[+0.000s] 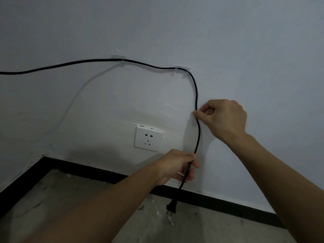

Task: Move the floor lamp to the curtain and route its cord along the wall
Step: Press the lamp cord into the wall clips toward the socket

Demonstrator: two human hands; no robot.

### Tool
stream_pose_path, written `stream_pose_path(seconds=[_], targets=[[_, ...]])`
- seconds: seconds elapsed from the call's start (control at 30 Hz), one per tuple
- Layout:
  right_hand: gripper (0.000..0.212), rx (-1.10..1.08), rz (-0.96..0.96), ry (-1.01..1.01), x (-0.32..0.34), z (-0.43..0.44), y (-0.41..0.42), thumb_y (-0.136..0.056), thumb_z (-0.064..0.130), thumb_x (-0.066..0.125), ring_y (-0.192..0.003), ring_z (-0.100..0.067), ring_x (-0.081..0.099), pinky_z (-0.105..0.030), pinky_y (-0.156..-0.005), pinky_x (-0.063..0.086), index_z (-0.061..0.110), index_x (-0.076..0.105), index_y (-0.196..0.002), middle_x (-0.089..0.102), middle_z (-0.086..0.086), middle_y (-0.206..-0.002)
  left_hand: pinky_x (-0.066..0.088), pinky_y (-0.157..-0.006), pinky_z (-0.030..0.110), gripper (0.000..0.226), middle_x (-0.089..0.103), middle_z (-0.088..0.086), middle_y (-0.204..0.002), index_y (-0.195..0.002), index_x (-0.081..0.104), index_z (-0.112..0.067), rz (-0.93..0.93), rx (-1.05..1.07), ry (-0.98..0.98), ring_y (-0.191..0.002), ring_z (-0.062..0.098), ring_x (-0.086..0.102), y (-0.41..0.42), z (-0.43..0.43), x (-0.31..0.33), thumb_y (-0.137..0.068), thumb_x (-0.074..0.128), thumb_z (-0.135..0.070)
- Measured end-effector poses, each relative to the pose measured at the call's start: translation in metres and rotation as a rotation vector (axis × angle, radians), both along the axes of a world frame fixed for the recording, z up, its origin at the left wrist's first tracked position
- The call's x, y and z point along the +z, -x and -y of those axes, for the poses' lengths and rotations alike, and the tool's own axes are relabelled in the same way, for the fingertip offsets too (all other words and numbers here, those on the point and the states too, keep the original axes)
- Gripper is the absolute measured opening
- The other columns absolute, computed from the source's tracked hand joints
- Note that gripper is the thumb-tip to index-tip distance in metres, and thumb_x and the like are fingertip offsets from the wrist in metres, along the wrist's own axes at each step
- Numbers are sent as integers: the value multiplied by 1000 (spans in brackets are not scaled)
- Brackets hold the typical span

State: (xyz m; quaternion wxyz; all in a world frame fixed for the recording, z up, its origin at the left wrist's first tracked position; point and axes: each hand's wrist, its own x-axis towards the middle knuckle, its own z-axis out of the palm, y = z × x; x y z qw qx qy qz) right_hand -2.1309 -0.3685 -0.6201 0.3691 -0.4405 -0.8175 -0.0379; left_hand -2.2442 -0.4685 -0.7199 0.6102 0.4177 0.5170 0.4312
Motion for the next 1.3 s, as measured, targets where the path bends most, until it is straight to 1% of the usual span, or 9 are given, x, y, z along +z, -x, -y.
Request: stream_pose_path(seconds=[0.2, 0.33, 0.4, 0.47, 0.6, 0.73, 0.83, 1.1, 1.3], targets=[[25, -10, -11, -5, -9, 3, 0, -82, 47, 67, -60, -15, 59, -27, -57, 44, 24, 76, -77, 71, 8, -67, 52, -65, 33, 32, 63, 8, -64, -83, 67, -9, -63, 33, 9, -59, 20, 60, 5, 3, -2, -95, 47, -30], [30, 153, -98, 169, -22, 3, -15, -89, 41, 63, -52, -10, 63, -35, -57, 55, 19, 74, -72, 68, 9, -56, 52, -62, 31, 32, 62, 10, -63, -83, 68, -8, -104, 69, 9, -56, 20, 59, 9, 3, -4, -95, 49, -30], [21, 181, -115, 292, -31, 4, -22, -86, 36, 67, -53, -5, 65, -37, -59, 58, 21, 75, -74, 69, 10, -56, 53, -61, 31, 32, 63, 10, -63, -84, 68, -7, -111, 68, 12, -55, 20, 59, 7, 2, -4, -94, 49, -30], [13, 201, -94, 394, -38, 4, -25, -85, 31, 71, -55, -9, 68, -41, -59, 59, 21, 76, -77, 71, 7, -59, 54, -60, 30, 33, 63, 10, -63, -86, 69, -6, -111, 54, 18, -55, 21, 60, 3, 1, -4, -94, 49, -30], [14, 143, -76, 429, -44, 3, -22, -85, 30, 70, -50, -9, 64, -35, -54, 57, 30, 72, -72, 72, 10, -59, 54, -59, 30, 33, 62, 10, -61, -87, 68, -4, -108, 55, 25, -53, 21, 59, -2, -4, -4, -95, 48, -30], [20, 55, -66, 410, -49, 4, -16, -85, 29, 66, -47, -2, 60, -22, -49, 43, 33, 67, -65, 69, 15, -56, 54, -59, 29, 34, 63, 8, -60, -89, 69, -4, -131, 77, 31, -53, 20, 60, 4, -4, -5, -95, 49, -31], [21, 125, -141, 462, -55, 8, -12, -86, 28, 67, -39, 1, 55, -22, -50, 44, 33, 66, -66, 71, 12, -56, 55, -58, 29, 33, 64, 7, -58, -85, 69, -6, -152, 84, 43, -52, 20, 61, 12, -1, -9, -94, 50, -31], [22, 193, -277, 522, -65, 10, 2, -88, 28, 66, -37, 1, 53, -28, -52, 46, 30, 68, -66, 72, 7, -58, 54, -58, 30, 33, 64, 7, -55, -82, 71, -5, -192, 163, 42, -50, 19, 60, 36, 1, -17, -92, 53, -32], [26, 160, -353, 558, -70, 13, 9, -90, 31, 64, -32, -3, 48, -30, -50, 49, 31, 66, -64, 71, 7, -55, 51, -51, 22, 21, 64, 3, -51, -74, 70, -11, -334, 281, -54, -53, 20, 61, 64, 2, -29, -90, 59, -19]])
